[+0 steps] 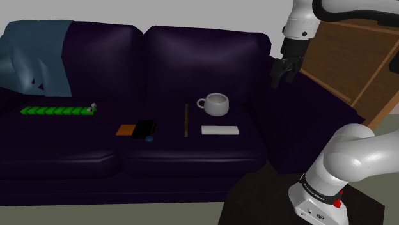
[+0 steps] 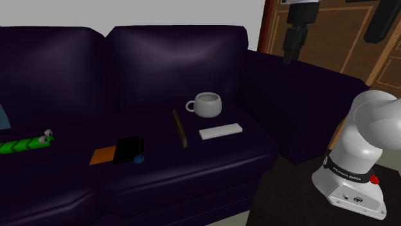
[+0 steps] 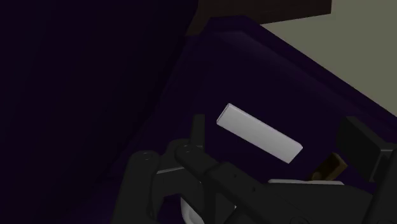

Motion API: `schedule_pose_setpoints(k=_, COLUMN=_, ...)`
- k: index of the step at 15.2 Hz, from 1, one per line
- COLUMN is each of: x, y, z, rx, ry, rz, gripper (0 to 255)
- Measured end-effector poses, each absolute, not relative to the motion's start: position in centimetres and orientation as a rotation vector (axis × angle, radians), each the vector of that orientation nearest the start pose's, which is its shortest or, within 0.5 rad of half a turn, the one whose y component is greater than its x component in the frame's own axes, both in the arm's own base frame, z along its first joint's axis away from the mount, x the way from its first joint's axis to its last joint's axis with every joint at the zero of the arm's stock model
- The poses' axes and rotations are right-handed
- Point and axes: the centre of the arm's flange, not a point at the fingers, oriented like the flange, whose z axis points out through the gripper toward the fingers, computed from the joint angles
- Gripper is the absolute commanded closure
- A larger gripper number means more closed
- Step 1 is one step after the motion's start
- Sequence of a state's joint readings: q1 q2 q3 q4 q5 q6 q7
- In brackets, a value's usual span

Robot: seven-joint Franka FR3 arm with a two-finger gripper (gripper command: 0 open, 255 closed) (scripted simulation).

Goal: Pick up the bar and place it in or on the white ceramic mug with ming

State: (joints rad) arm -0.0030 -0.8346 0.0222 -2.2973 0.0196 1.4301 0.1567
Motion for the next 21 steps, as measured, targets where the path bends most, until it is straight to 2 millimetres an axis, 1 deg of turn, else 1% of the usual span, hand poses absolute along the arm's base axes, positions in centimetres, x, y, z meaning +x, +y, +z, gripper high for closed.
schedule_pose_setpoints(k=2, x=28.2, y=1.3, z=61.7, rx=-3.132, ry=0.233, rz=0.051, gripper=0)
schedule_pose_setpoints(k=4, x=29.5, y=2.2, z=60.3, rx=-3.128, ry=0.267, rz=0.049, gripper=0)
schedule_pose_setpoints(k=7, x=32.0, y=3.7, z=57.9, rx=-3.121, ry=0.328, rz=0.044, gripper=0)
schedule_pose_setpoints(k=9, x=34.2, y=4.8, z=56.3, rx=-3.115, ry=0.369, rz=0.042, gripper=0)
schedule_pose_setpoints(k=12, x=36.7, y=6.4, z=54.2, rx=-3.104, ry=0.433, rz=0.035, gripper=0)
schedule_pose_setpoints(k=15, x=39.7, y=7.9, z=51.7, rx=-3.092, ry=0.495, rz=0.028, gripper=0)
schedule_pose_setpoints(k=17, x=41.3, y=8.9, z=50.3, rx=-3.083, ry=0.537, rz=0.024, gripper=0)
schedule_pose_setpoints(k=21, x=45.4, y=10.2, z=47.1, rx=-3.064, ry=0.621, rz=0.015, gripper=0)
